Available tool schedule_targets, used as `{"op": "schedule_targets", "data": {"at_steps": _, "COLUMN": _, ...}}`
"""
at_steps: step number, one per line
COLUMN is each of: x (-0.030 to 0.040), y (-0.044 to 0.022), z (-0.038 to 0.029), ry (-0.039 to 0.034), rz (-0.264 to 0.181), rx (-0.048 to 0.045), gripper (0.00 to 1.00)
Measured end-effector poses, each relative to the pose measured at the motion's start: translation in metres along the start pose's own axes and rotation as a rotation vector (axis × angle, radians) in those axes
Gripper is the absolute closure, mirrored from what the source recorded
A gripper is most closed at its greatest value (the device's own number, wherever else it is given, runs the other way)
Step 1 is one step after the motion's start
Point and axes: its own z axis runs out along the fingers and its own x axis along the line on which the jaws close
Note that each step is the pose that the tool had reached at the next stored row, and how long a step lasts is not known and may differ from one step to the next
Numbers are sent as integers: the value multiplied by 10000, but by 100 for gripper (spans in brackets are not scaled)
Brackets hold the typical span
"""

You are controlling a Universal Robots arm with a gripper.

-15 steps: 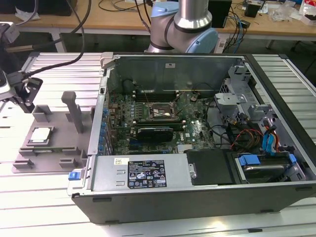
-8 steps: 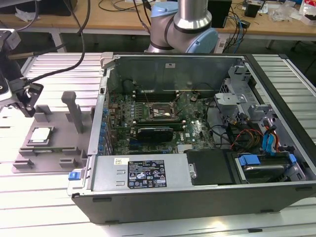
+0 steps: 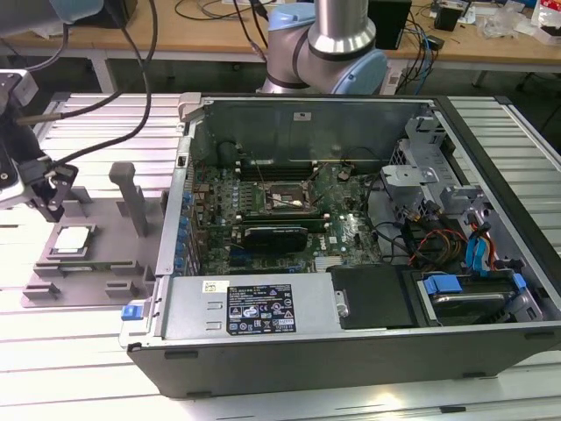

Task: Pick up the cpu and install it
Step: 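Pick up the cpu and move it towards the insertion slot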

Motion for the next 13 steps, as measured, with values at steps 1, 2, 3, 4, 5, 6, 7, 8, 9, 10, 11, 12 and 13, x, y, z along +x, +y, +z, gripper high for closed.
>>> {"op": "schedule_targets", "data": {"at_steps": 1, "x": 1, "y": -18, "z": 27, "ry": 4, "rz": -9, "rx": 2, "gripper": 89}}
{"op": "schedule_targets", "data": {"at_steps": 2, "x": 1, "y": -24, "z": 42, "ry": 3, "rz": -12, "rx": 1, "gripper": 89}}
{"op": "schedule_targets", "data": {"at_steps": 3, "x": 2, "y": -27, "z": 59, "ry": 3, "rz": -13, "rx": 1, "gripper": 89}}
{"op": "schedule_targets", "data": {"at_steps": 4, "x": 2, "y": -29, "z": 87, "ry": 3, "rz": -13, "rx": 1, "gripper": 89}}
{"op": "schedule_targets", "data": {"at_steps": 5, "x": 2, "y": -31, "z": 116, "ry": 3, "rz": -19, "rx": 1, "gripper": 89}}
{"op": "schedule_targets", "data": {"at_steps": 6, "x": 3, "y": -32, "z": 137, "ry": 3, "rz": -25, "rx": 1, "gripper": 89}}
{"op": "schedule_targets", "data": {"at_steps": 7, "x": 4, "y": -33, "z": 153, "ry": 4, "rz": -29, "rx": 1, "gripper": 89}}
{"op": "schedule_targets", "data": {"at_steps": 8, "x": 12, "y": -35, "z": 177, "ry": 6, "rz": -29, "rx": 2, "gripper": 89}}
{"op": "schedule_targets", "data": {"at_steps": 9, "x": 16, "y": -36, "z": 187, "ry": 5, "rz": -29, "rx": 1, "gripper": 89}}
{"op": "schedule_targets", "data": {"at_steps": 10, "x": 22, "y": -36, "z": 197, "ry": 5, "rz": -28, "rx": 1, "gripper": 89}}
{"op": "schedule_targets", "data": {"at_steps": 11, "x": 30, "y": -37, "z": 213, "ry": 4, "rz": -29, "rx": 0, "gripper": 89}}
{"op": "schedule_targets", "data": {"at_steps": 12, "x": 31, "y": -37, "z": 212, "ry": 5, "rz": -30, "rx": 2, "gripper": 89}}
{"op": "schedule_targets", "data": {"at_steps": 13, "x": 31, "y": -36, "z": 213, "ry": 5, "rz": -30, "rx": 1, "gripper": 89}}
